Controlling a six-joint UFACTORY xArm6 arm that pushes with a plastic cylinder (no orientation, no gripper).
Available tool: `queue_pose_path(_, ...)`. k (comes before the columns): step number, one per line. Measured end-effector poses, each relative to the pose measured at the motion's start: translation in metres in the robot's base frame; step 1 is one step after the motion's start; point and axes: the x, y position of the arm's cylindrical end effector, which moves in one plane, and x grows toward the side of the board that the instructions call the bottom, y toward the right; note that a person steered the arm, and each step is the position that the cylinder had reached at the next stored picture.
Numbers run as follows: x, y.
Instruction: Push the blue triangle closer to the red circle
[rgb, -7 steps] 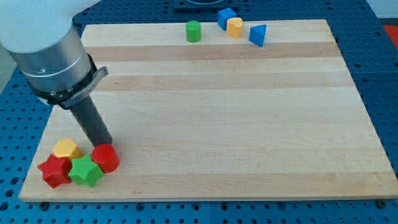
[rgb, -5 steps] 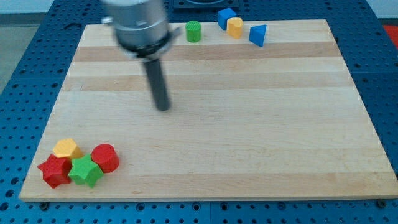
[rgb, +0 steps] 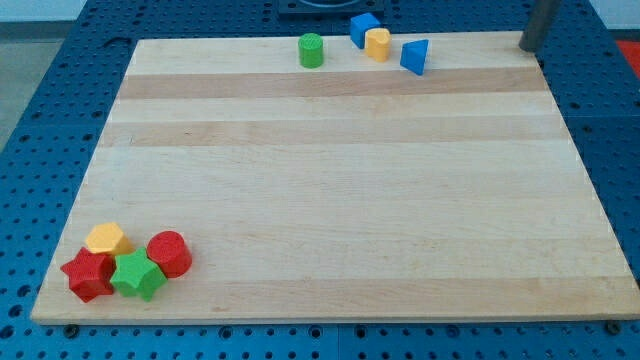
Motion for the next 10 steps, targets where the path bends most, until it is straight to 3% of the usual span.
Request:
queue_pose_path(3,0.011,-0.158)
queue_pose_path(4,0.045,-0.193)
queue_pose_path(5,0.073,-0.22)
queue_pose_path(7,0.054,-0.227)
queue_pose_path(9,0.157,-0.274)
queue_pose_path(10,0.176,-0.282)
